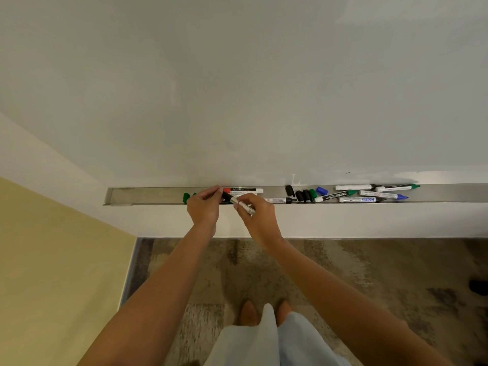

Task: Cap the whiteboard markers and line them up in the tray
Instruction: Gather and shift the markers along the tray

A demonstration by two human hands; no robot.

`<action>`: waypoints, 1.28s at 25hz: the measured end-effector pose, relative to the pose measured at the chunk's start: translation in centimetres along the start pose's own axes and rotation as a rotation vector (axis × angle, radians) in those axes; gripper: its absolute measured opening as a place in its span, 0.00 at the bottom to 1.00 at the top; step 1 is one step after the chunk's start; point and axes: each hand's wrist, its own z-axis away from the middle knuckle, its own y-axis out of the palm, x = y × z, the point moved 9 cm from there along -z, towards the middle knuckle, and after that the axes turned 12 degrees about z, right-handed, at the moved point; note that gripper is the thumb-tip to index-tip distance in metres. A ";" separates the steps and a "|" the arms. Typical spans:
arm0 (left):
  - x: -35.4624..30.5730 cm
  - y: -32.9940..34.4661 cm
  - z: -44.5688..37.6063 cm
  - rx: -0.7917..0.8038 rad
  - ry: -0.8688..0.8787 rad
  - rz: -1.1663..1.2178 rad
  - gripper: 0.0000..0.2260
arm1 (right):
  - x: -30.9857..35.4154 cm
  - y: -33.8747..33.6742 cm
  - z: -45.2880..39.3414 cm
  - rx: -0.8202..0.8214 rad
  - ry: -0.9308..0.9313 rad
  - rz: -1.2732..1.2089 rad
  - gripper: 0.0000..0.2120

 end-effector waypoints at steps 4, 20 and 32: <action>0.8 -0.9 0.1 -0.074 -0.027 -0.078 0.04 | 0.2 0.9 0.5 0.009 0.003 0.084 0.06; 0.6 -1.6 -1.0 -0.118 -0.054 -0.208 0.04 | 0.4 2.3 1.1 -0.058 0.077 0.076 0.06; 2.2 -3.2 -1.6 -0.053 -0.017 -0.260 0.05 | -2.6 3.6 -1.1 0.250 0.012 0.197 0.10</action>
